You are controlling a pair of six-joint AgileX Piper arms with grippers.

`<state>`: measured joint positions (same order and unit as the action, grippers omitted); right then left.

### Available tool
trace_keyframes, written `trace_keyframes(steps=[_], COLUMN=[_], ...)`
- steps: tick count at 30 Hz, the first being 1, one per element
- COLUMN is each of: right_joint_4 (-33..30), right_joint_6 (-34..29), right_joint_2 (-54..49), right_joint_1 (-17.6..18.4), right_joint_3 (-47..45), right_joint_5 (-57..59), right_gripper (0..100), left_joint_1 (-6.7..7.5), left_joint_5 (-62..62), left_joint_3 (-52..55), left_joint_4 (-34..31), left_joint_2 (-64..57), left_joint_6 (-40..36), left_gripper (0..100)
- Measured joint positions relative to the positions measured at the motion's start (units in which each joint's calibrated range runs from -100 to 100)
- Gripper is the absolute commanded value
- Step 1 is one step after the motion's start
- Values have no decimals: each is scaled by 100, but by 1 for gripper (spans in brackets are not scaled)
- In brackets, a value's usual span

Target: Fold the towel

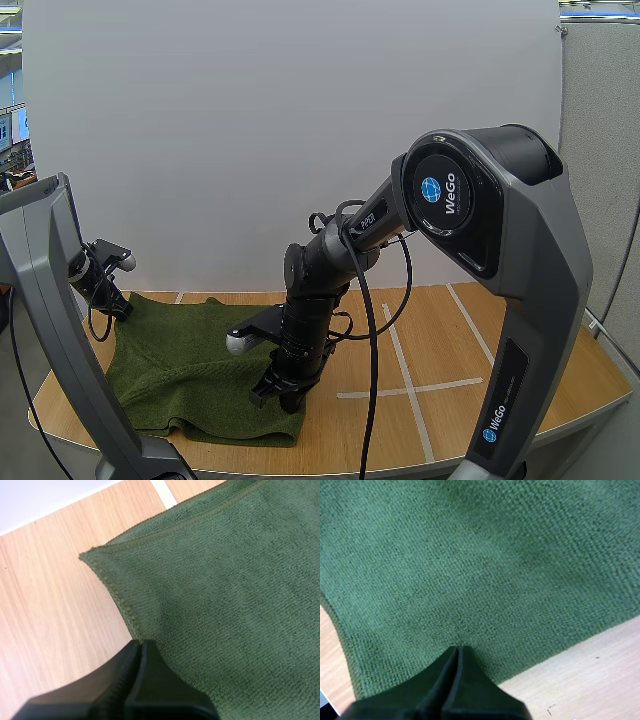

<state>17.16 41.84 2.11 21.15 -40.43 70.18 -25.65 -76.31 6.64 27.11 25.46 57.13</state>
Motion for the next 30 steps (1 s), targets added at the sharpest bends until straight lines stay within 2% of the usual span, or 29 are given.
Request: trace_keyframes(steps=[8, 10, 12, 15, 17, 18, 19, 25, 30], right_joint_4=[0, 0, 0, 0, 0, 0, 0, 0, 0], right_joint_6=[0, 0, 0, 0, 0, 0, 0, 0, 0], right_joint_2=[0, 0, 0, 0, 0, 0, 0, 0, 0], right_joint_1=[0, 0, 0, 0, 0, 0, 0, 0, 0], right_joint_3=[0, 0, 0, 0, 0, 0, 0, 0, 0], right_joint_5=[18, 18, 36, 55, 70, 70, 70, 70, 70], right_gripper=[0, 0, 0, 0, 0, 0, 0, 0, 0], left_joint_1=[0, 0, 0, 0, 0, 0, 0, 0, 0], left_joint_5=[103, 103, 103, -77, -246, -269, -289, -414, -787], left_joint_3=[0, 0, 0, 0, 0, 0, 0, 0, -144], left_joint_4=[13, 38, 101, 138, 162, 191, 219, 410, 568], left_joint_2=[0, 0, 0, 0, 0, 0, 0, -156, -569], left_joint_6=[0, -14, -86, -127, -137, -137, -137, -145, -163], left_gripper=[0, 5, 18, 52, 70, 78, 81, 83, 81])
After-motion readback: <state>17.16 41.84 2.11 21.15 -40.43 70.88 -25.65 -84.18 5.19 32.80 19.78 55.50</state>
